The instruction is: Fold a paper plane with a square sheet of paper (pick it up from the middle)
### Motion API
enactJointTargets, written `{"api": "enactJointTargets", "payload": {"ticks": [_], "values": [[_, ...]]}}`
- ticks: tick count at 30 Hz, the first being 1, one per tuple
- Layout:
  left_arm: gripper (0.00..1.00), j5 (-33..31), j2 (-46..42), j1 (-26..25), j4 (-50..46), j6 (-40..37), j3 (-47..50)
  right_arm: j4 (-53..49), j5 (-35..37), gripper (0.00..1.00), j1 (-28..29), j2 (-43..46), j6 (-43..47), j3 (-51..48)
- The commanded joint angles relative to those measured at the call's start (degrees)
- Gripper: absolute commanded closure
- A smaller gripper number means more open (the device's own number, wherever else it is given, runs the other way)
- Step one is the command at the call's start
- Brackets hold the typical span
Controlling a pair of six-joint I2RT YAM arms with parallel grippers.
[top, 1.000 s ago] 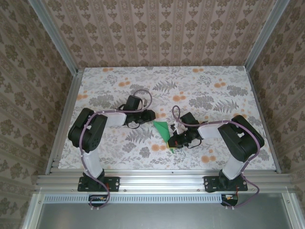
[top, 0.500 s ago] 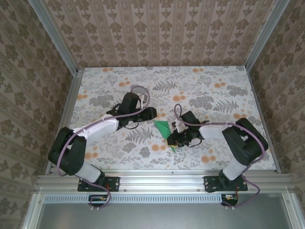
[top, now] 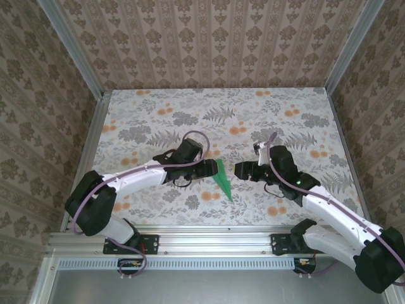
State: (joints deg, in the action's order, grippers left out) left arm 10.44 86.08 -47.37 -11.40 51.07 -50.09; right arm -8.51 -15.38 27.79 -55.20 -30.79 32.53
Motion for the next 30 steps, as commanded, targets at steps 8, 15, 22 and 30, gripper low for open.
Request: {"api": "enactJointTargets", "payload": {"ticks": [8, 15, 22, 30], "values": [[0.26, 0.73, 11.17, -1.06, -4.50, 3.67, -9.43, -1.03, -3.57, 0.34, -0.46, -15.60, -1.89, 2.42], [0.75, -0.09, 10.61, -1.19, -4.63, 4.23, -7.45, 1.08, -8.48, 0.35, -0.46, -23.83, -4.43, 4.67], [1.00, 2.79, 7.04, -0.20, -0.38, 1.98, -0.13, 4.64, -14.60, 0.36, -0.28, -31.04, -6.32, 6.87], [1.00, 2.23, 3.27, 1.04, 2.19, 1.99, 3.74, 4.51, -15.01, 0.37, 2.46, -31.62, -7.59, 7.83]]}}
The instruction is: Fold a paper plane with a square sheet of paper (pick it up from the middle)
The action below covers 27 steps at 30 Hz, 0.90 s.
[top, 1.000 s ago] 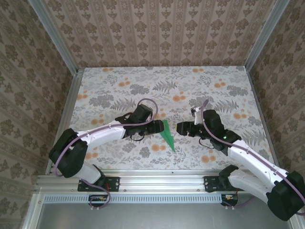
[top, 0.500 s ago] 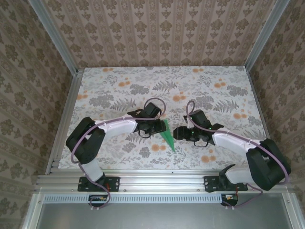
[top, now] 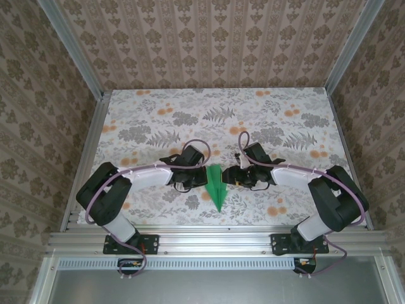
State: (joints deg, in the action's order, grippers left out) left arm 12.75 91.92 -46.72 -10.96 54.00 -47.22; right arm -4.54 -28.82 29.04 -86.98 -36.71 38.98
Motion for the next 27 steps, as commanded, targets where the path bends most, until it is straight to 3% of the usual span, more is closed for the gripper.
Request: {"api": "enactJointTargets", "payload": {"ticks": [1, 9, 18, 23, 27], "values": [[1.00, -0.10, -3.01, 0.41, 2.05, -0.82, 1.17, 0.39, -1.07, 0.37, 1.77, 0.46, -1.73, 1.36], [1.00, -0.26, -3.32, 0.71, 2.22, -0.71, 1.91, -0.33, 2.05, 0.37, 6.38, 0.41, -3.40, 0.82], [1.00, -0.14, -3.29, 0.67, 2.74, -0.26, 2.61, 1.28, 3.17, 0.36, 7.04, 0.23, -6.60, -0.85], [1.00, -0.03, -3.19, 0.67, 3.31, 0.04, 2.55, 1.52, 3.15, 0.46, 8.79, -1.17, -7.23, -0.05], [1.00, -0.01, -3.37, 0.58, 3.40, 0.14, 2.82, 0.75, 4.32, 0.46, 10.10, -2.21, -7.51, 1.03]]}}
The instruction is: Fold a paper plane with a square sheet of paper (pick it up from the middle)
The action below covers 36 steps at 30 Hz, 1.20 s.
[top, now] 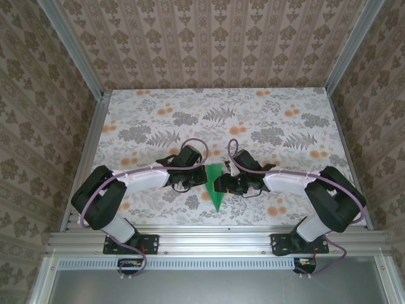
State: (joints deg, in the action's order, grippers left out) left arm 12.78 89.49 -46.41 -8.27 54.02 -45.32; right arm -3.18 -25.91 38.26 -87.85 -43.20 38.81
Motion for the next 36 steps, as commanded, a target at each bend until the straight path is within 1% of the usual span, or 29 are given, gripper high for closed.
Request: {"api": "enactJointTargets", "payload": {"ticks": [1, 4, 6, 8, 9, 14, 16, 18, 21, 23, 25, 28, 30, 32, 34, 36], "values": [[1.00, 0.00, -0.90, 0.31, 0.75, 0.21, 0.99, -1.02, 1.85, 0.47, 1.06, -1.46, -1.01, 1.42], [1.00, -0.01, -1.06, 0.27, 1.06, 0.64, 1.24, -1.93, 3.71, 0.50, 1.71, -1.61, -1.36, 2.03], [1.00, -0.03, -0.98, 0.24, 1.22, 0.78, 1.30, -2.56, 4.62, 0.56, 2.20, -1.87, -1.47, 2.54], [1.00, -0.12, -0.95, 0.18, 1.48, 1.07, 1.38, -2.75, 5.01, 0.59, 2.65, -2.30, -1.76, 2.93], [1.00, -0.12, -1.03, 0.10, 1.66, 1.13, 1.49, -2.86, 5.27, 0.61, 2.95, -2.54, -1.80, 3.19], [1.00, -0.18, -1.01, -0.08, 2.02, 1.51, 1.57, -7.56, 8.77, 0.64, 4.32, -4.46, -0.85, 6.10], [1.00, -0.20, -1.15, -0.08, 2.02, 1.73, 1.66, -9.25, 10.51, 0.71, 4.77, -4.78, -0.70, 6.94], [1.00, -0.45, -1.35, -0.14, 2.16, 1.97, 1.96, -10.51, 11.38, 0.73, 5.08, -5.04, -0.19, 7.80], [0.99, -0.47, -1.71, -0.17, 2.81, 2.53, 2.32, -13.12, 12.73, 0.83, 5.58, -5.05, 0.70, 9.48], [0.95, -0.16, -2.08, -0.10, 3.25, 2.57, 2.17, -16.04, 14.57, 0.90, 5.84, -4.76, 1.64, 11.04], [0.85, -0.32, -3.13, -0.26, 3.10, 2.67, 2.07, -20.71, 17.35, 0.92, 5.95, -4.36, 3.38, 13.34], [0.69, -2.37, -6.67, -0.30, 2.18, 2.82, 2.44, -30.79, 24.91, 0.94, 6.02, -3.88, 6.92, 17.89], [0.66, -5.23, -9.80, -0.26, -0.05, 2.43, 2.62, -36.91, 30.84, 0.93, 5.84, -4.20, 8.87, 21.19], [0.63, -8.46, -12.58, -0.26, -3.03, 2.04, 2.80, -39.80, 33.52, 0.92, 5.04, -5.35, 10.36, 23.25], [0.62, -10.70, -14.82, 0.03, -5.52, 1.79, 3.21, -40.85, 33.88, 0.90, 4.18, -7.09, 11.17, 24.86], [0.62, -11.66, -16.77, 0.63, -6.78, 1.79, 3.95, -40.69, 33.26, 0.86, 3.70, -9.08, 11.46, 26.12]]}}
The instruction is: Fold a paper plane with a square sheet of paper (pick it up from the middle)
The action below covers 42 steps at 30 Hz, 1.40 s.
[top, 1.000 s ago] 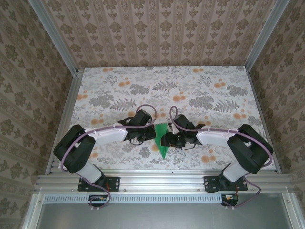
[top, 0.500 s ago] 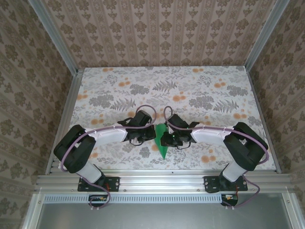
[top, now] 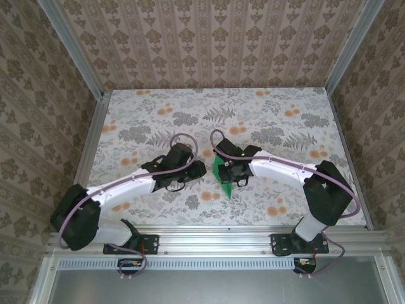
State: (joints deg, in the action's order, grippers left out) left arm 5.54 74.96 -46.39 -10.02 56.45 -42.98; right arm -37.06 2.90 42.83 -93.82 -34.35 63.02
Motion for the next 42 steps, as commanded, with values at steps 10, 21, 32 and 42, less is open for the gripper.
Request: {"api": "enactJointTargets", "payload": {"ticks": [10, 21, 32, 42], "values": [[0.62, -4.53, -6.40, 2.01, -5.53, -0.20, 4.53, -6.54, 2.60, 0.70, -1.08, -10.40, 2.84, 5.69], [0.62, -4.20, -5.97, 2.54, -5.36, -0.55, 4.62, -6.69, 3.57, 0.72, -0.82, -14.05, 3.64, 5.60], [0.62, -4.29, -5.70, 2.82, -5.97, -0.94, 4.40, -9.69, 7.59, 0.75, 2.05, -20.76, 1.71, 6.75], [0.62, -4.81, -6.30, 3.05, -7.11, -1.51, 3.66, -8.67, 8.16, 0.83, -1.24, -15.47, 1.65, 10.13]]}}
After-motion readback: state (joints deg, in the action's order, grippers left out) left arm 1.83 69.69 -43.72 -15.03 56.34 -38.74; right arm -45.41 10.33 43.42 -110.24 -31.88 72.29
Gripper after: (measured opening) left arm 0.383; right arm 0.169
